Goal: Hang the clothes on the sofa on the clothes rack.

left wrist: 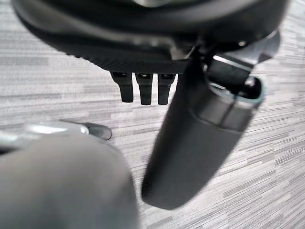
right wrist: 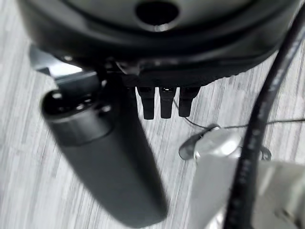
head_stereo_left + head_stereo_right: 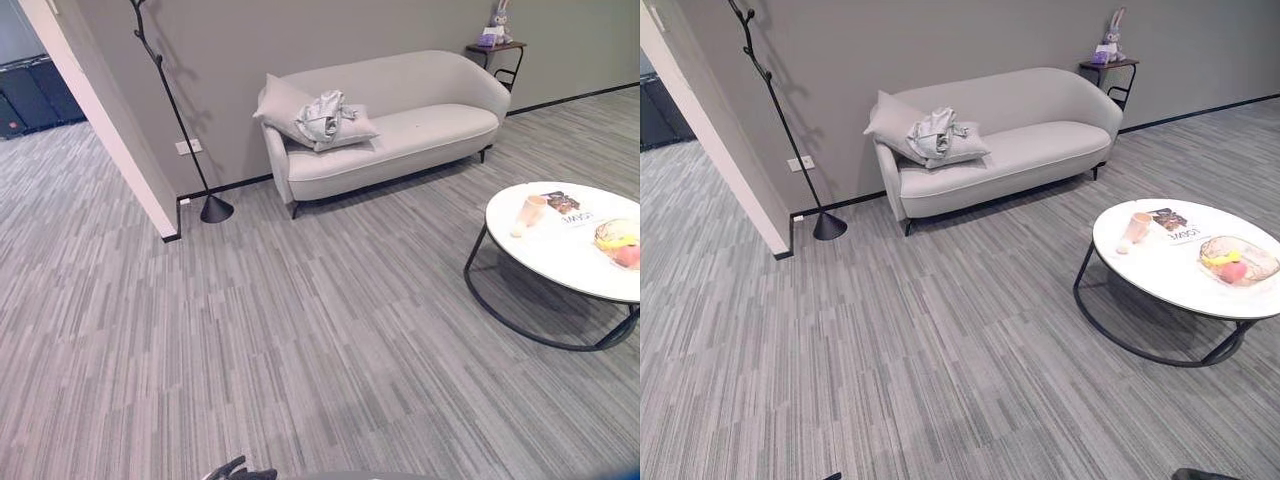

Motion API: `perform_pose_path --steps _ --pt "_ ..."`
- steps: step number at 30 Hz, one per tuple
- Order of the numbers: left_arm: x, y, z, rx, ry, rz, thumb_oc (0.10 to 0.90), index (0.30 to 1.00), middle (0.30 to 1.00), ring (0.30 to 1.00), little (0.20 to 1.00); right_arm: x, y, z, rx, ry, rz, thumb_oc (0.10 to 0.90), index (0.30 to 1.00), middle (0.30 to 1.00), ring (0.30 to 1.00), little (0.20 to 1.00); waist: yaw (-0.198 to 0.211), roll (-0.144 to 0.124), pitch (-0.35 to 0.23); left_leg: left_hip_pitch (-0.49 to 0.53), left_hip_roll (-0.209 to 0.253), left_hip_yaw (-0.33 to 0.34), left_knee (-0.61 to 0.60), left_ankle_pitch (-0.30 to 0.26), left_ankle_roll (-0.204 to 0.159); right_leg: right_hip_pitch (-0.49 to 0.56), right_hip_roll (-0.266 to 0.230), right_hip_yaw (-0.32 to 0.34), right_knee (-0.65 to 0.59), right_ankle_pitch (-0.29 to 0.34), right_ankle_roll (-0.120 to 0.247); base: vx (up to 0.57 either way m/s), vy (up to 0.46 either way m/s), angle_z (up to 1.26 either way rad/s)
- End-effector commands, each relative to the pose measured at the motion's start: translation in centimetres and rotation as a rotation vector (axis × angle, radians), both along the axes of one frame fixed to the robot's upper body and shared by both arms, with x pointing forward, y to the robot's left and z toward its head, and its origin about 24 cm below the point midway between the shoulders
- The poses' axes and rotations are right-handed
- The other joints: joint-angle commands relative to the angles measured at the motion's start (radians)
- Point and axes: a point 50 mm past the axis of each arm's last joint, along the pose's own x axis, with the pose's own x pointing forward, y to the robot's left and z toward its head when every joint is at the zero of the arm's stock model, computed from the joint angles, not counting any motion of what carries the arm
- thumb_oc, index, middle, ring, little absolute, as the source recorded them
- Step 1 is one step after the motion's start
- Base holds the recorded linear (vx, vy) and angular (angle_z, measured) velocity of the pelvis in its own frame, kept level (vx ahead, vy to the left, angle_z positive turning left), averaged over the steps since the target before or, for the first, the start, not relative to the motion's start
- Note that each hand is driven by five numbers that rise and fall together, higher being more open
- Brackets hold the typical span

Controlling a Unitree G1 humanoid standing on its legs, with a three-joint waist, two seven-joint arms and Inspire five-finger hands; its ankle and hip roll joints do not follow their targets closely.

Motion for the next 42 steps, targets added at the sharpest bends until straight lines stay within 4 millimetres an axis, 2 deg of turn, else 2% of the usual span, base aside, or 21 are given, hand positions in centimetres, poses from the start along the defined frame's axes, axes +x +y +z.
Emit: perform_pose_path --steps 1,3,7,8,9,11,12,14,15,16,21,28,33,37,42 --pt "1.1 0.1 0.1 0.010 -0.026 0.010 0.800 0.900 0.900 0.900 0.900 -0.6 0.4 0.1 0.003 0.077 -0.032 0.800 0.900 0.900 0.900 0.900 0.018 -0.039 -0.004 0.014 0.021 0.006 -0.102 0.062 -0.063 0.179 -0.075 0.025 -0.250 0.100 0.130 0.01 -0.010 0.04" --pt "1.1 0.0 0.1 0.015 -0.019 -0.007 0.800 0.900 0.900 0.900 0.900 -0.5 0.3 0.2 0.003 0.086 -0.021 0.800 0.900 0.900 0.900 0.900 0.018 -0.041 0.001 0.012 0.023 0.004 -0.102 0.063 -0.065 0.176 -0.073 0.028 -0.250 0.101 0.129 0.00 0.000 0.00" --pt "1.1 -0.4 0.0 0.034 -0.005 -0.103 0.800 0.900 0.900 0.900 0.900 1.6 0.0 0.2 0.010 0.079 0.156 0.800 0.900 0.900 0.900 0.900 0.011 -0.049 0.026 -0.008 0.031 0.010 -0.102 0.073 -0.070 0.153 -0.066 0.044 -0.250 0.111 0.122 -0.02 -0.017 -0.02" --pt "1.0 -0.9 0.0 0.021 0.003 -0.151 0.800 0.900 0.900 0.900 0.900 2.8 0.0 0.2 0.016 0.068 0.267 0.800 0.900 0.900 0.900 0.900 0.005 -0.052 0.032 -0.015 0.033 0.017 -0.102 0.074 -0.071 0.143 -0.063 0.052 -0.250 0.117 0.120 -0.03 -0.032 -0.04" --pt "1.0 -0.9 0.0 0.021 0.003 -0.151 0.800 0.900 0.900 0.900 0.900 2.8 0.0 0.2 0.016 0.068 0.267 0.800 0.900 0.900 0.900 0.900 0.006 -0.052 0.032 -0.015 0.033 0.017 -0.102 0.074 -0.071 0.142 -0.063 0.053 -0.250 0.117 0.120 -0.03 -0.029 -0.04" --pt "1.0 -1.4 -0.1 0.010 0.008 -0.209 0.800 0.900 0.900 0.900 0.900 4.4 0.7 0.1 0.033 0.027 0.340 0.800 0.900 0.900 0.900 0.900 0.001 -0.054 0.034 -0.019 0.035 0.024 -0.102 0.075 -0.073 0.135 -0.061 0.060 -0.250 0.120 0.119 -0.02 -0.039 -0.13" --pt "1.1 -1.7 -0.1 0.006 0.007 -0.260 0.800 0.900 0.900 0.900 0.900 5.7 2.0 -0.2 0.072 -0.036 0.398 0.800 0.900 0.900 0.900 0.900 -0.008 -0.057 0.033 -0.020 0.037 0.032 -0.102 0.075 -0.074 0.130 -0.059 0.070 -0.250 0.121 0.118 -0.02 -0.065 -0.21" --pt "1.2 -1.5 -0.1 0.022 0.007 -0.296 0.800 0.900 0.900 0.900 0.900 6.9 2.8 -0.3 0.074 -0.079 0.487 0.800 0.900 0.900 0.900 0.900 -0.015 -0.059 0.031 -0.020 0.039 0.038 -0.102 0.074 -0.075 0.126 -0.058 0.077 -0.250 0.122 0.118 -0.01 -0.054 -0.15" --pt "1.2 -1.5 -0.1 0.022 0.007 -0.296 0.800 0.900 0.900 0.900 0.900 6.9 2.8 -0.3 0.074 -0.078 0.487 0.800 0.900 0.900 0.900 0.900 -0.016 -0.059 0.031 -0.020 0.039 0.038 -0.102 0.074 -0.075 0.126 -0.058 0.077 -0.250 0.122 0.118 -0.01 -0.047 -0.15" --pt "1.2 -1.2 0.0 0.041 0.013 -0.327 0.800 0.900 0.900 0.900 0.900 7.6 3.3 -0.3 0.068 -0.086 0.584 0.800 0.900 0.900 0.900 0.900 -0.018 -0.060 0.029 -0.018 0.040 0.041 -0.102 0.073 -0.075 0.127 -0.056 0.082 -0.250 0.121 0.117 -0.01 -0.042 -0.19" --pt "1.4 -1.1 0.0 0.075 0.021 -0.434 0.800 0.900 0.900 0.900 0.900 7.4 3.9 -0.5 0.074 -0.056 0.716 0.800 0.900 0.900 0.900 0.900 -0.028 -0.059 0.020 -0.007 0.040 0.042 -0.102 0.066 -0.074 0.136 -0.054 0.086 -0.250 0.112 0.114 0.00 -0.014 -0.04" --pt "1.1 -0.6 0.0 0.150 0.057 -0.533 0.800 0.900 0.900 0.900 0.900 5.4 4.5 -0.8 0.105 0.028 0.797 0.800 0.900 0.900 0.900 0.900 -0.037 -0.055 0.022 0.000 0.038 0.042 -0.102 0.060 -0.074 0.143 -0.053 0.085 -0.250 0.105 0.114 0.00 0.000 0.00" --pt "0.9 -0.6 -0.1 0.170 0.068 -0.578 0.800 0.900 0.900 0.900 0.900 5.8 5.3 -0.9 0.114 0.020 0.875 0.800 0.900 0.900 0.900 0.900 -0.043 -0.054 0.028 -0.009 0.037 0.048 -0.102 0.062 -0.073 0.131 -0.055 0.093 -0.250 0.111 0.116 0.00 -0.002 -0.01" --pt "1.2 -1.0 0.0 0.198 0.050 -0.679 0.800 0.900 0.900 0.900 0.900 5.8 6.6 -1.1 0.117 0.030 1.043 0.800 0.900 0.900 0.900 0.900 -0.048 -0.053 0.028 -0.025 0.034 0.049 -0.102 0.066 -0.071 0.112 -0.055 0.104 -0.250 0.125 0.118 -0.02 0.003 -0.08" --pt "0.8 -1.7 -0.1 0.200 0.058 -0.793 0.800 0.900 0.900 0.900 0.900 6.2 6.7 -1.1 0.098 0.039 1.124 0.800 0.900 0.900 0.900 0.900 -0.056 -0.056 0.013 -0.035 0.029 0.057 -0.102 0.066 -0.068 0.095 -0.055 0.117 -0.250 0.138 0.121 -0.01 0.008 -0.08"
